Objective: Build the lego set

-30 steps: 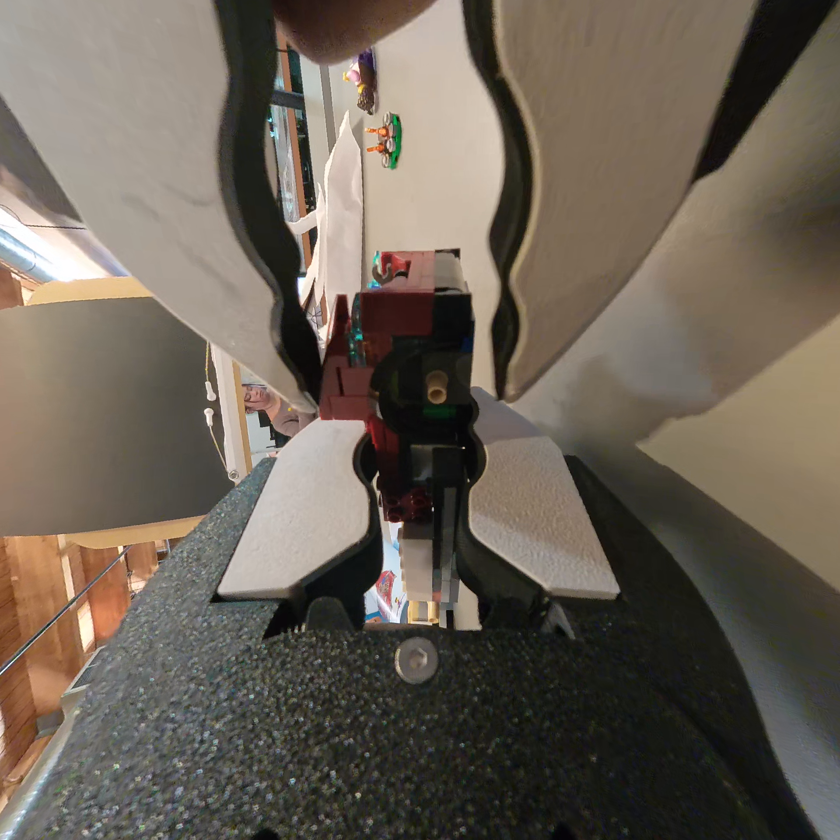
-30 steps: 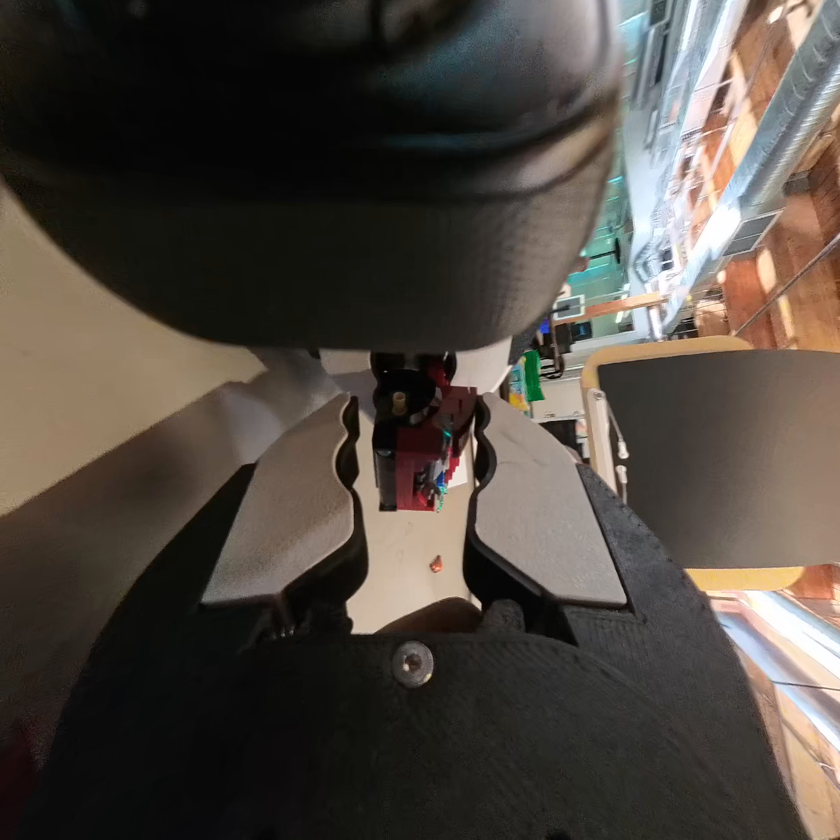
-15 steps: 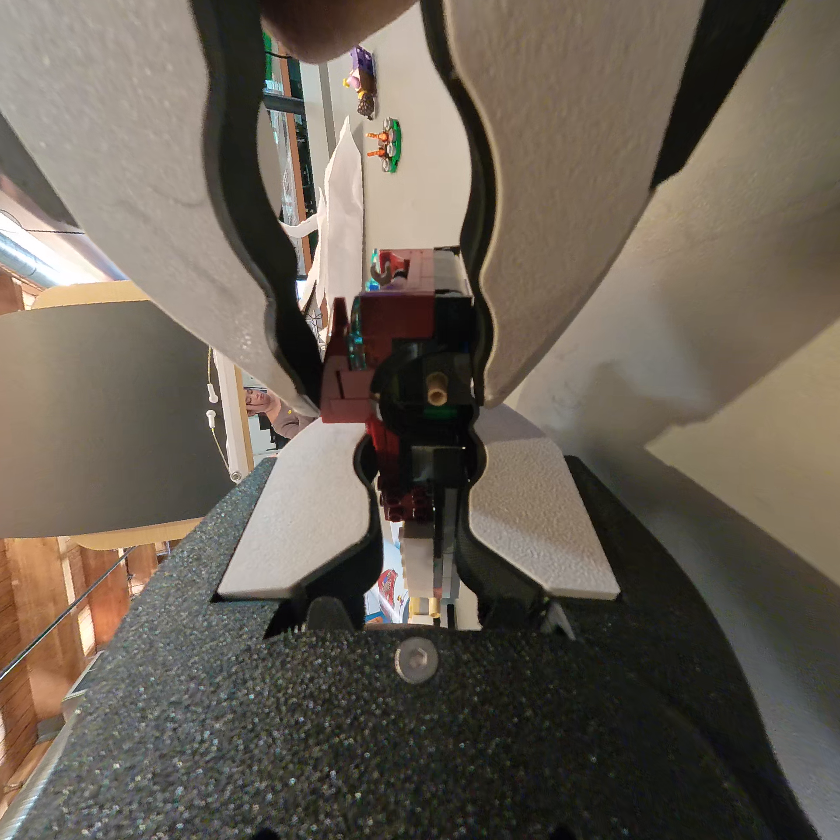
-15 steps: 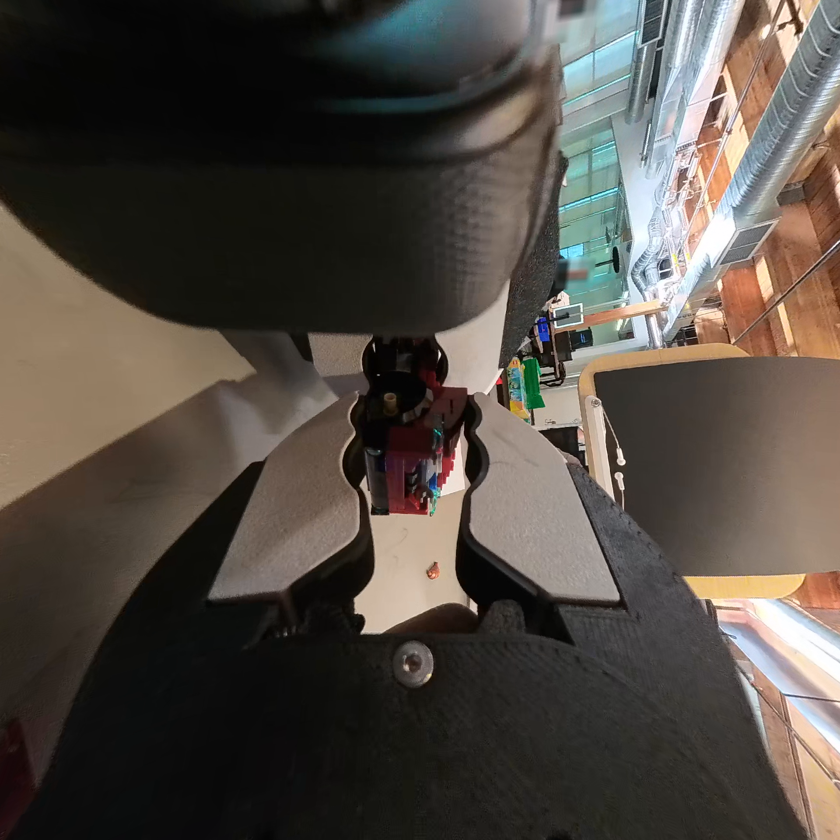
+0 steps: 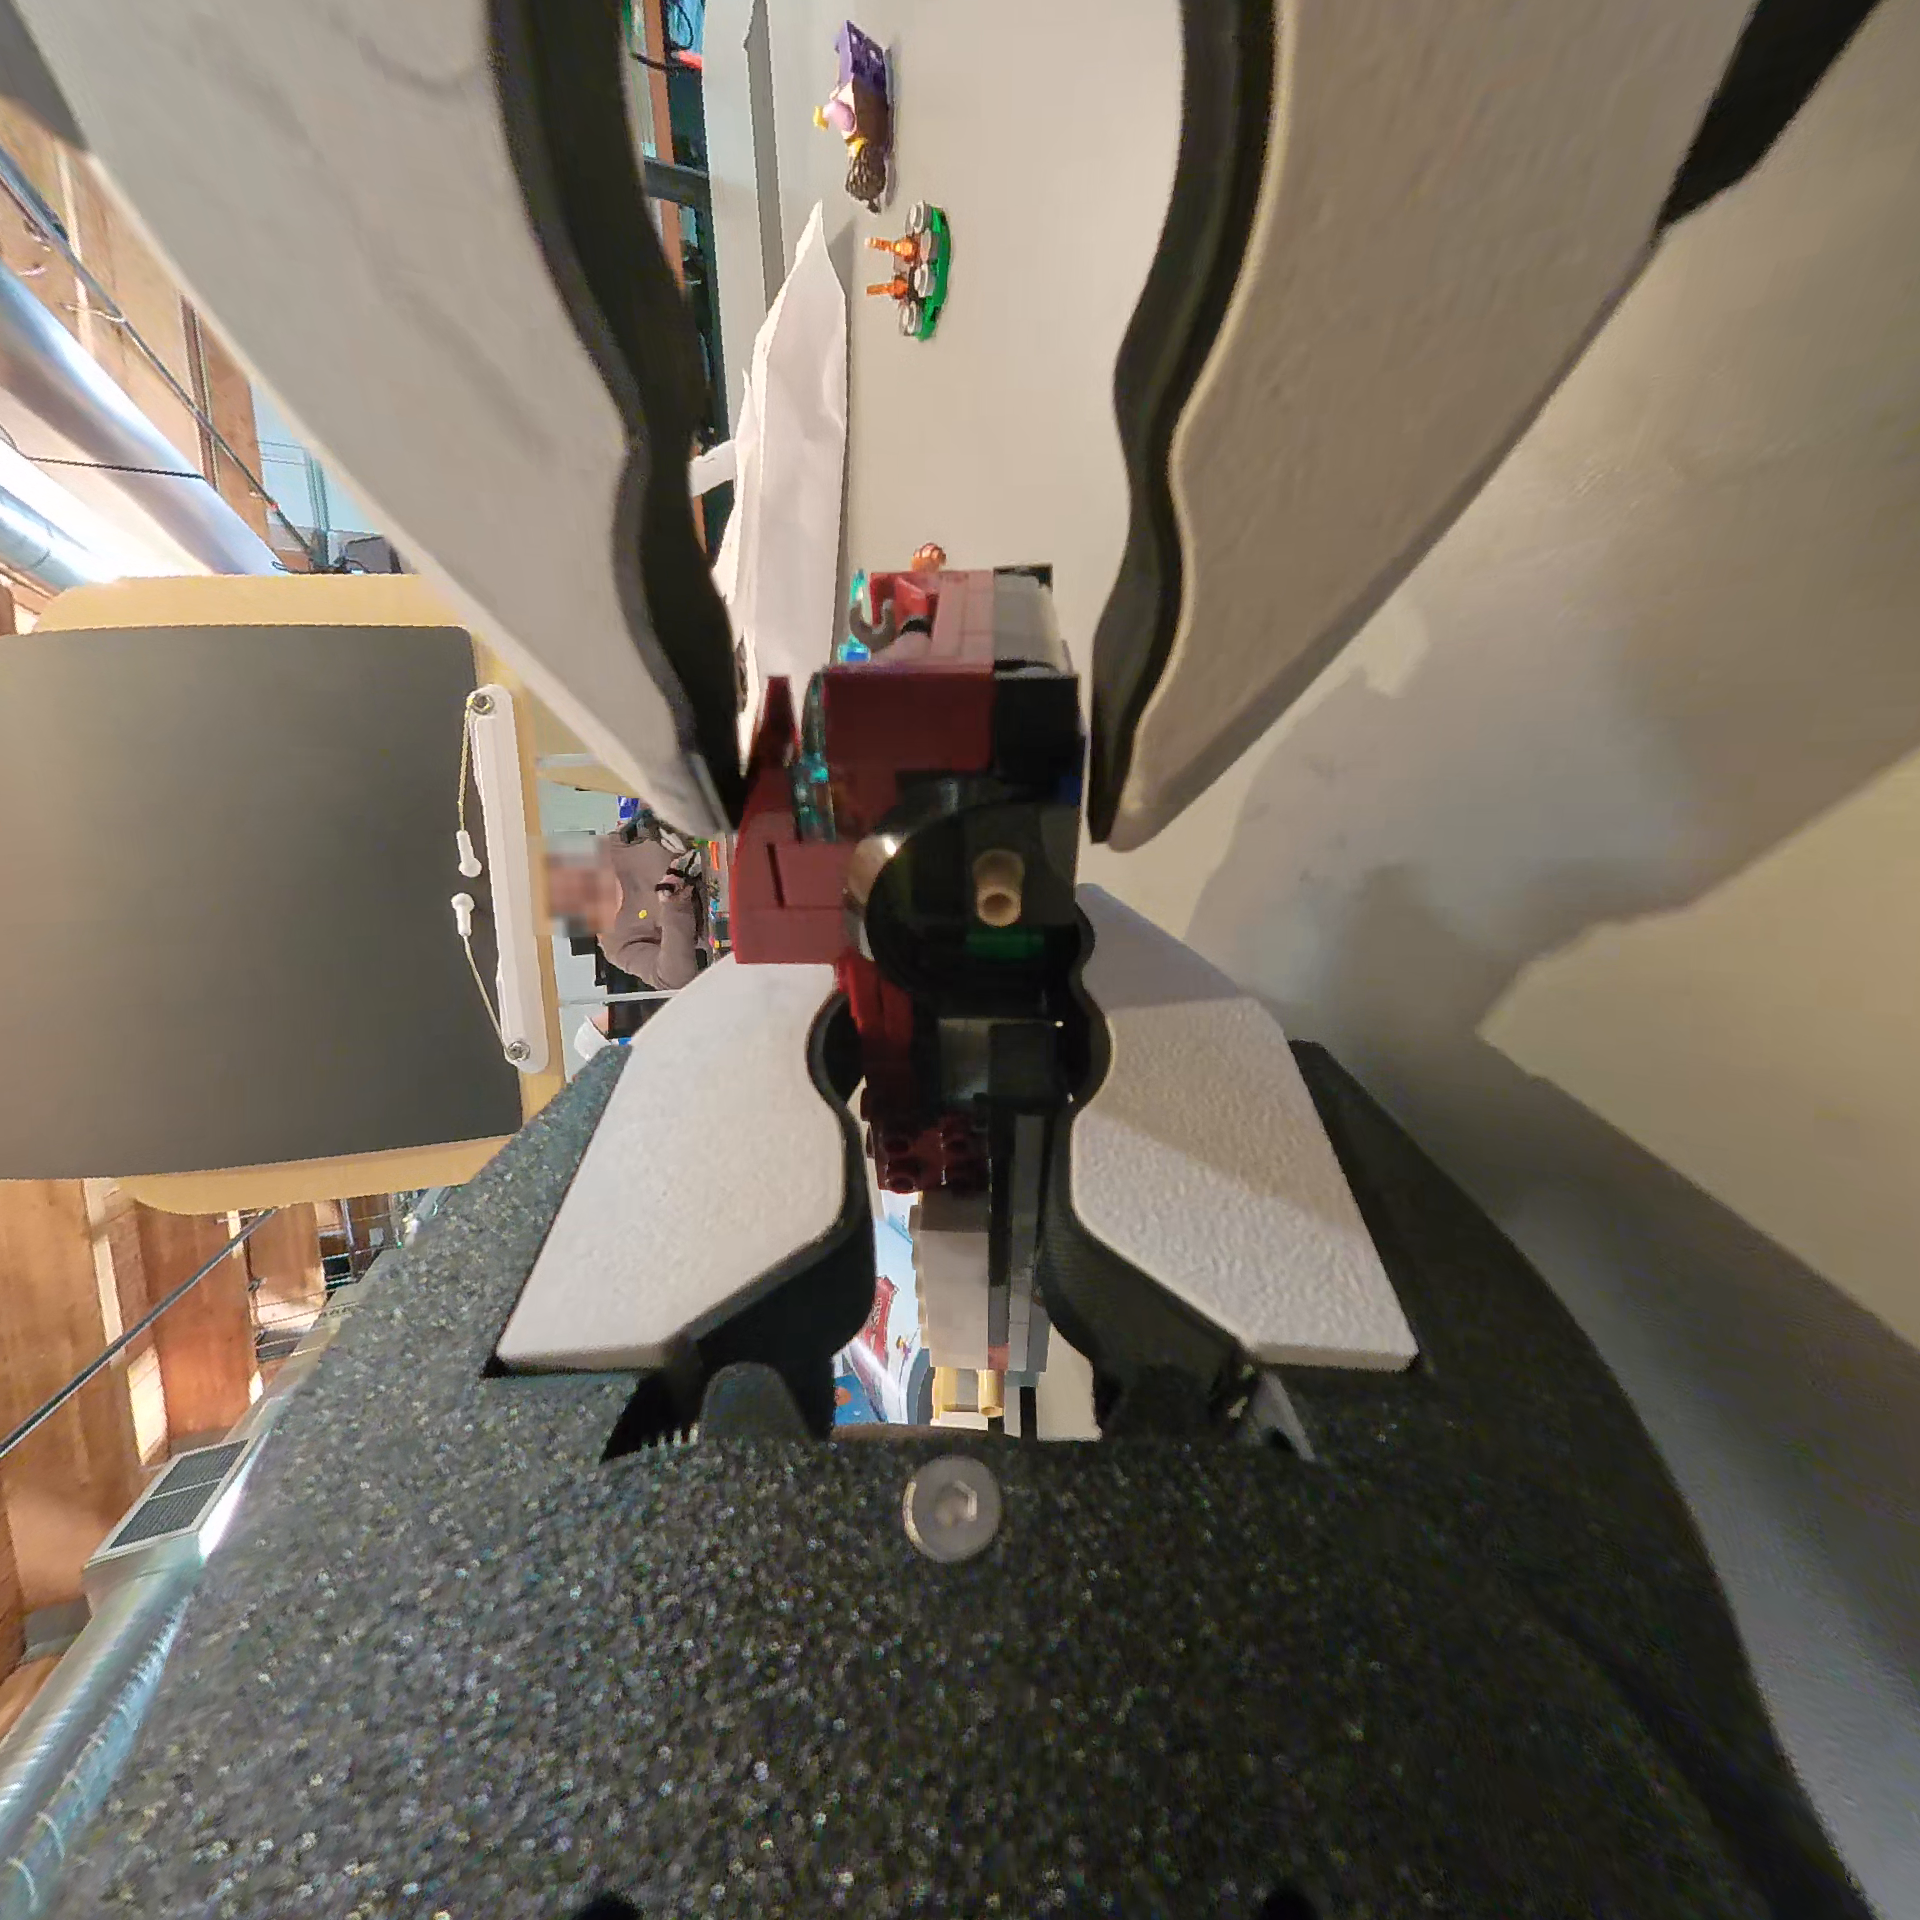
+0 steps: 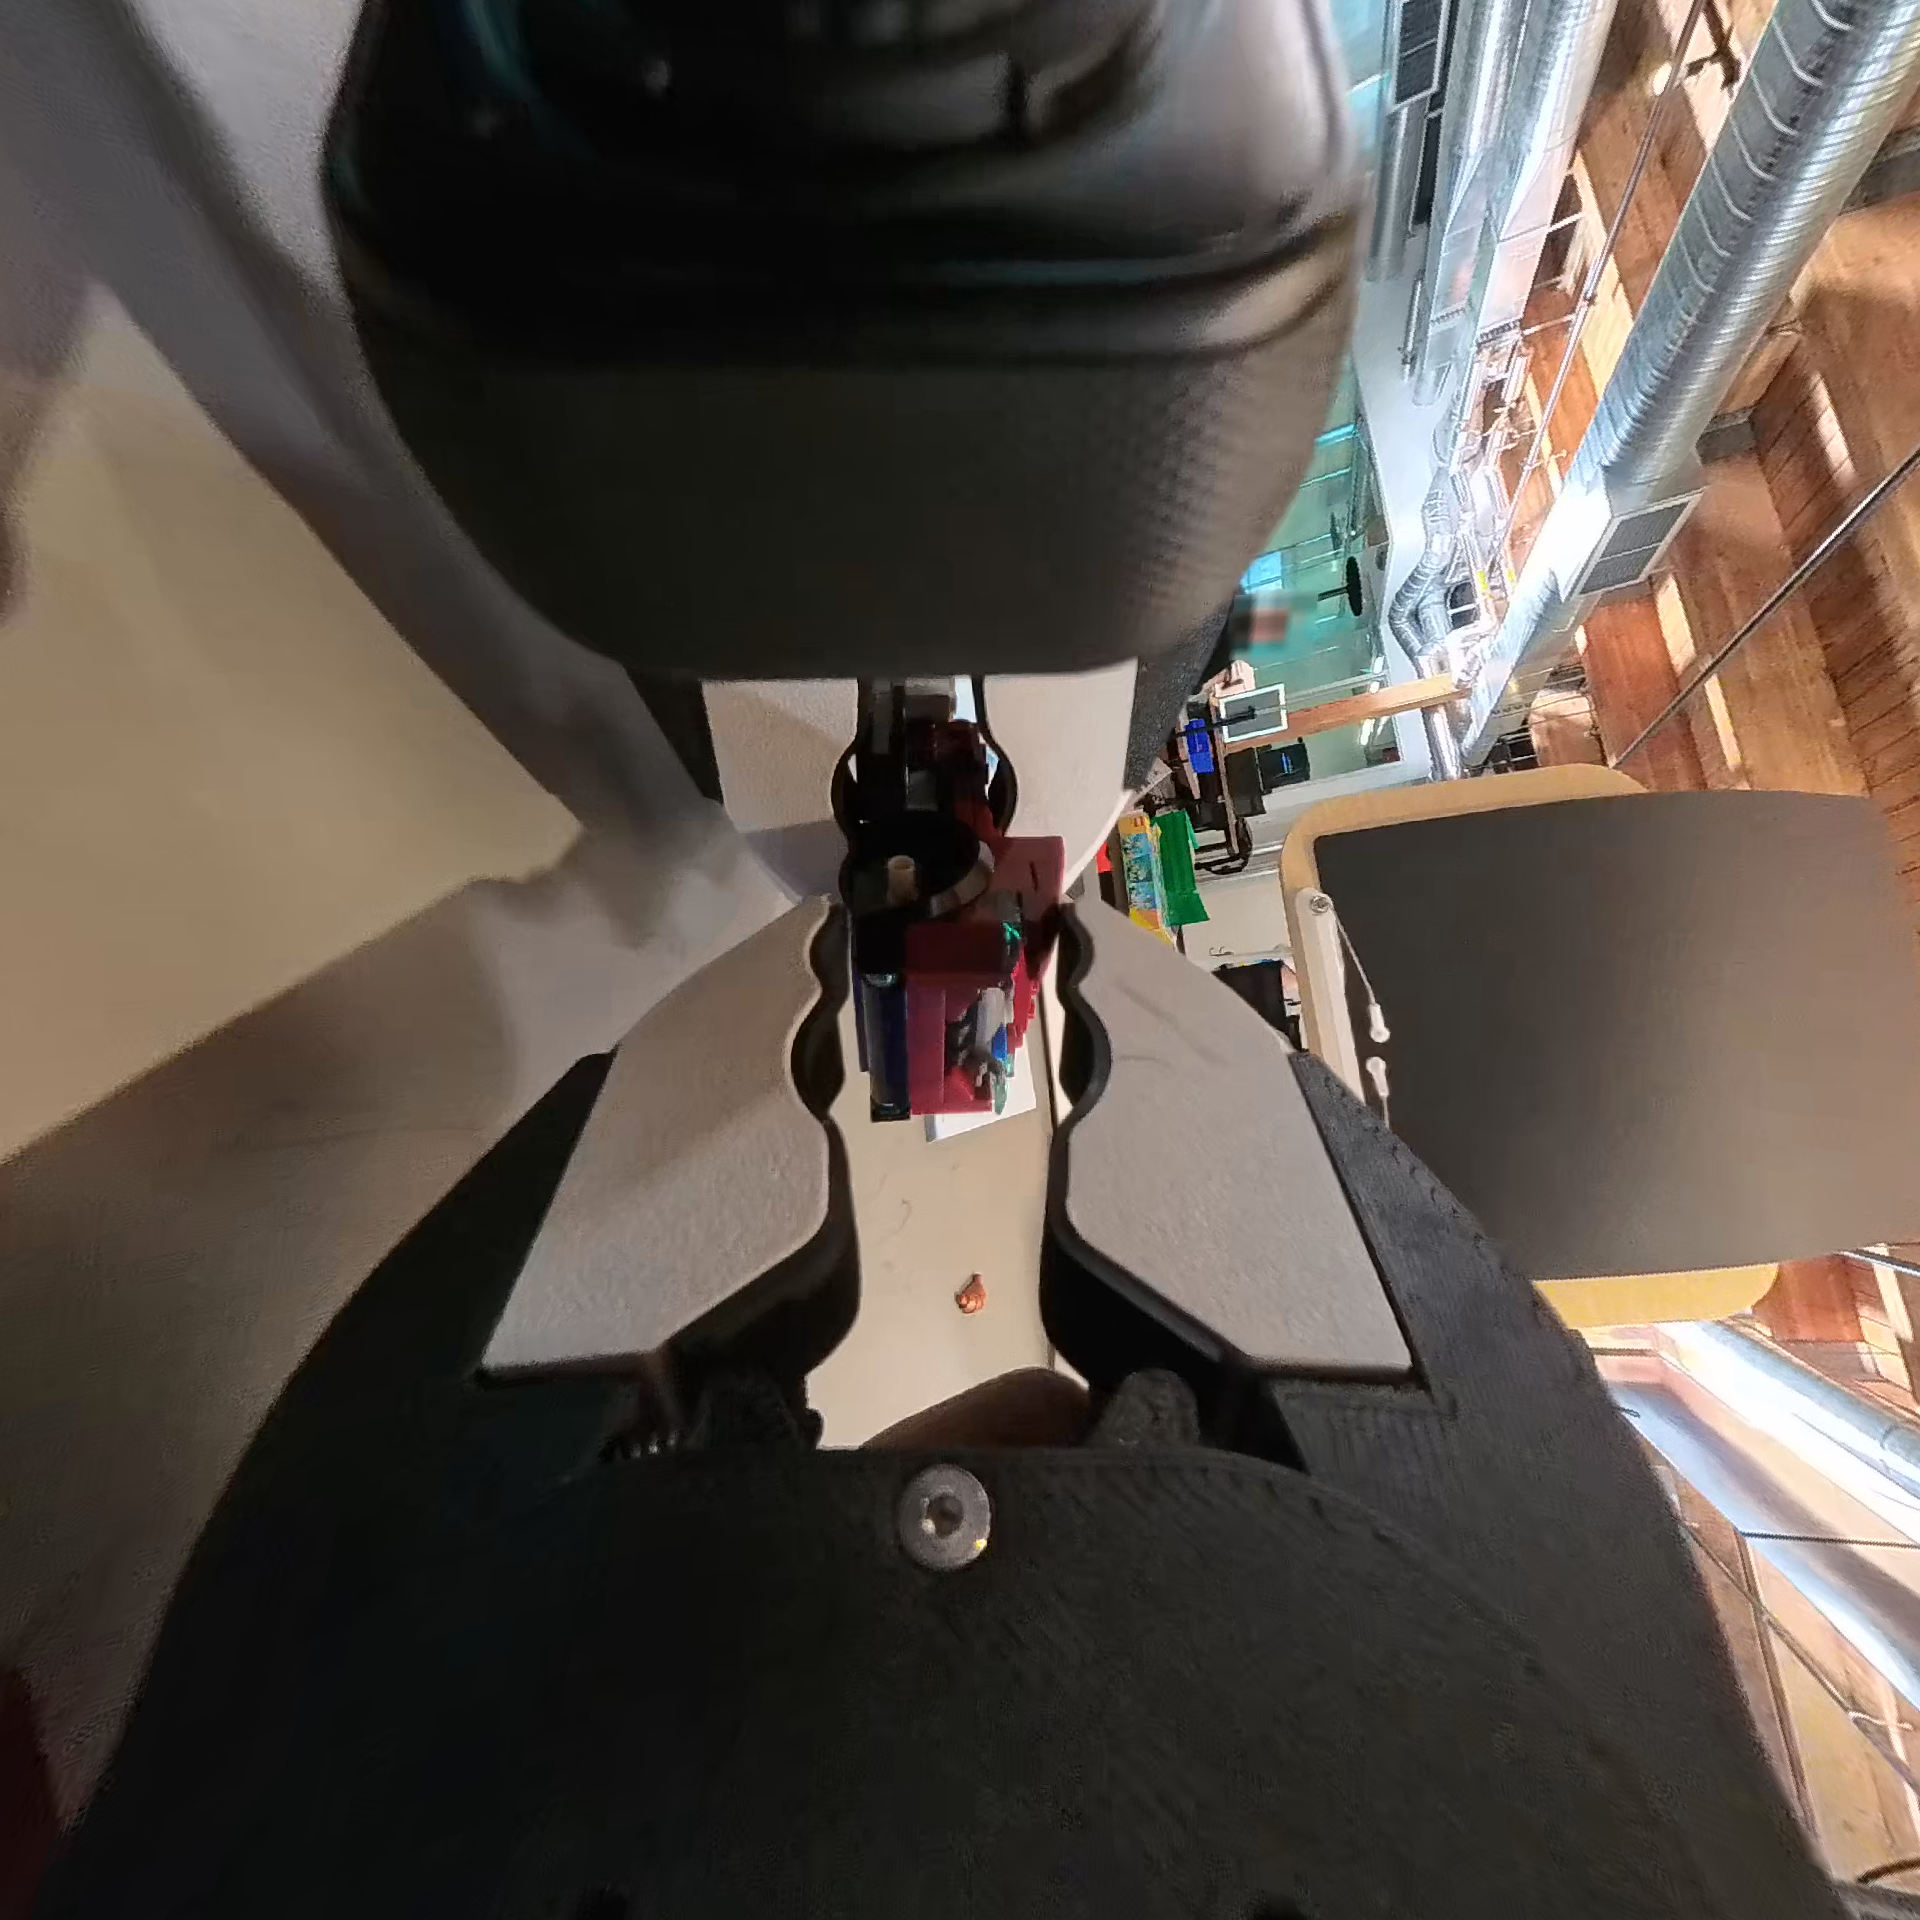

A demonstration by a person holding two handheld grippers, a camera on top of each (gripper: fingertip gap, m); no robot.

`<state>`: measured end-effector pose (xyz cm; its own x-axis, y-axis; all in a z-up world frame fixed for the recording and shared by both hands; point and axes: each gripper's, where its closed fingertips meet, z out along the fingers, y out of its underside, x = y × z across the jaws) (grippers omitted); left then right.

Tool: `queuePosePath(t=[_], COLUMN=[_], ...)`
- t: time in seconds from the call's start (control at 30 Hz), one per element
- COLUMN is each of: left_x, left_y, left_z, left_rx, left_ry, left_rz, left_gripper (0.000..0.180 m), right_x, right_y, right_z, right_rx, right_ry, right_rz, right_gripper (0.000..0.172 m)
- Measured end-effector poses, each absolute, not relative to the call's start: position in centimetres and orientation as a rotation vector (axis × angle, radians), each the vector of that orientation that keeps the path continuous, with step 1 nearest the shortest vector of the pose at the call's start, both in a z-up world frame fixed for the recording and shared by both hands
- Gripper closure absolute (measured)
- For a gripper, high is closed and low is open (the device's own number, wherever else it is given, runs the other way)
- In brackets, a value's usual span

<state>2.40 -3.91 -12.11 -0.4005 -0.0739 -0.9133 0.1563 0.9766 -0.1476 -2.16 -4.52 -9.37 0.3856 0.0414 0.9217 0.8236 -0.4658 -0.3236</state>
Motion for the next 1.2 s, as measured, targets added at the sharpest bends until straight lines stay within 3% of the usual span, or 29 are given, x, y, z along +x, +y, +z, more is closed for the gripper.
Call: queuePosePath(t=[1.2], left_x=[1.4], left_y=[-4.6], left_z=[-11.4], left_rx=[0.123], left_ry=[1.934], left_rz=[-0.262], left_gripper=[0.145], right_x=[-3.0], right_y=[-3.7], right_z=[-8.9], right_rx=[-1.769], right_ry=[-0.761], right_rz=[-1.169], right_gripper=[0.130])
